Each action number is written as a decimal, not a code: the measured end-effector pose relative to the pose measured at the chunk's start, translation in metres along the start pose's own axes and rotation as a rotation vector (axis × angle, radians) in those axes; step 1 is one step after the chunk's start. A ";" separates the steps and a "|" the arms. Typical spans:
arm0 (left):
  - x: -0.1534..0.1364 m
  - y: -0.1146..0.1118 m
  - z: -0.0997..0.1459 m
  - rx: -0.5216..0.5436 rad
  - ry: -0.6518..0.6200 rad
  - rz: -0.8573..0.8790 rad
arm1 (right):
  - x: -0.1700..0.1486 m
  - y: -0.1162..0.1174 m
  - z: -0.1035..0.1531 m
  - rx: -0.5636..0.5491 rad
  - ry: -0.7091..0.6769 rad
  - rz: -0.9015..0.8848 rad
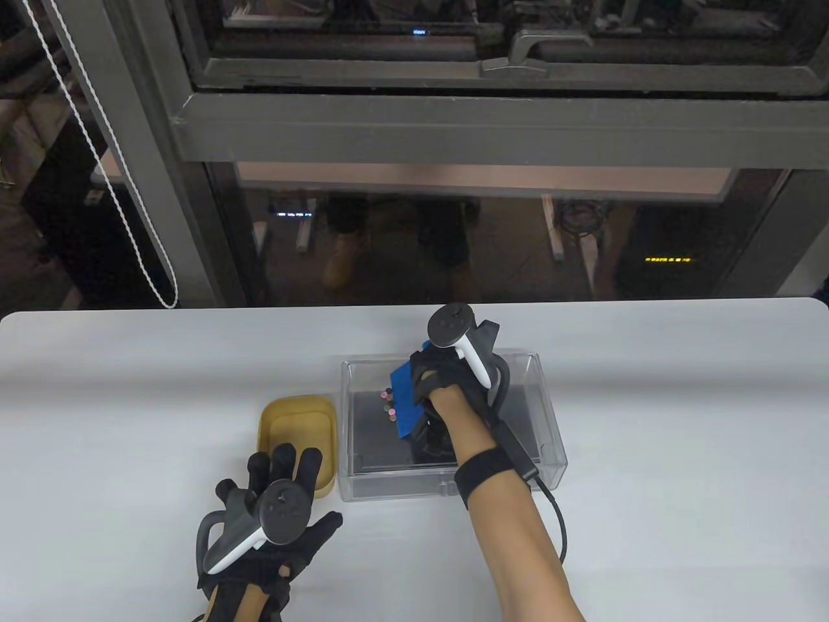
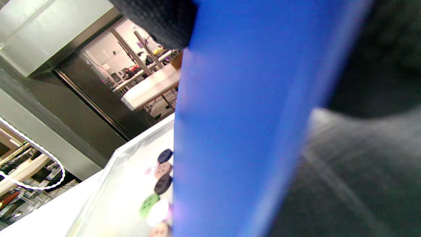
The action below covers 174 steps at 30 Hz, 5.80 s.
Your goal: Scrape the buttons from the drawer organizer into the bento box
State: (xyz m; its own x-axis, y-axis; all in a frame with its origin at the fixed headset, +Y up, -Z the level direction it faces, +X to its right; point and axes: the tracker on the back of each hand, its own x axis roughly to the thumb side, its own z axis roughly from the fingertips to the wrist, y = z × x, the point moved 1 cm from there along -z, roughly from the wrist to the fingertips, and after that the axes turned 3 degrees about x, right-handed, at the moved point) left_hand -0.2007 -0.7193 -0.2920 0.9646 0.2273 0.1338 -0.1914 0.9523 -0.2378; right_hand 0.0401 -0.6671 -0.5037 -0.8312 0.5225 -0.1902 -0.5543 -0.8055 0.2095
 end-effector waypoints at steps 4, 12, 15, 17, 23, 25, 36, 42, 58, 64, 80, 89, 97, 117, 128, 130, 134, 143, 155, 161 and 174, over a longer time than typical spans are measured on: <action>-0.001 0.000 0.000 -0.005 0.005 0.002 | 0.010 0.006 0.001 0.003 0.003 0.002; -0.003 0.000 -0.001 -0.017 0.009 0.008 | 0.026 0.017 0.004 0.013 0.012 -0.005; -0.004 0.000 -0.002 -0.022 0.011 0.013 | 0.032 0.022 0.007 0.015 0.011 0.002; -0.005 0.000 -0.002 -0.028 0.012 0.012 | 0.034 0.023 0.009 0.012 0.011 0.004; -0.003 -0.001 -0.004 -0.042 0.008 0.012 | 0.029 0.026 0.014 0.020 0.025 -0.040; -0.003 -0.001 -0.004 -0.046 0.006 0.012 | 0.028 0.027 0.015 0.023 0.023 -0.051; -0.014 -0.002 -0.016 -0.019 0.046 0.073 | 0.002 0.013 0.032 -0.055 -0.018 -0.174; -0.041 0.017 -0.037 0.047 0.178 0.151 | -0.014 -0.001 0.041 -0.067 -0.034 -0.208; -0.104 0.009 -0.104 -0.008 0.569 0.209 | -0.045 -0.021 0.063 -0.082 -0.025 -0.264; -0.102 -0.005 -0.115 -0.055 0.594 0.198 | -0.056 -0.025 0.067 -0.095 0.000 -0.258; -0.106 0.041 -0.119 0.099 0.561 0.171 | -0.067 -0.031 0.074 -0.107 0.032 -0.260; -0.097 0.074 -0.127 0.137 0.523 0.158 | -0.067 -0.028 0.072 -0.096 0.042 -0.253; -0.091 0.070 -0.134 0.117 0.497 0.124 | -0.054 -0.022 0.055 -0.069 0.068 -0.228; -0.088 0.060 -0.139 0.079 0.475 0.115 | 0.008 0.023 0.007 0.058 0.061 -0.148; -0.097 0.051 -0.131 0.061 0.460 0.181 | 0.069 0.049 0.030 0.006 -0.107 -0.201; -0.099 0.050 -0.129 0.062 0.455 0.200 | 0.064 0.038 0.033 -0.016 -0.103 -0.223; -0.110 0.047 -0.122 0.072 0.465 0.263 | 0.043 0.005 0.041 -0.073 -0.079 -0.225; -0.148 0.033 -0.108 0.076 0.549 0.337 | -0.015 -0.069 0.064 -0.201 -0.007 -0.233; -0.163 -0.001 -0.108 -0.013 0.572 0.319 | -0.088 -0.110 0.074 -0.257 0.065 -0.277; -0.158 0.002 -0.102 0.010 0.598 0.242 | -0.104 -0.121 0.079 -0.258 0.028 -0.287; -0.093 0.050 -0.060 0.162 0.366 0.075 | -0.111 -0.137 0.079 -0.270 -0.217 -0.129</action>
State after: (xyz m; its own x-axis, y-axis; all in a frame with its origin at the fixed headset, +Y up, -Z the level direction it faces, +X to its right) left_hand -0.2895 -0.7049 -0.3737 0.9420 0.2378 -0.2369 -0.2618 0.9622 -0.0752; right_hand 0.2048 -0.5928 -0.4350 -0.7610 0.6486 0.0152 -0.6479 -0.7586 -0.0687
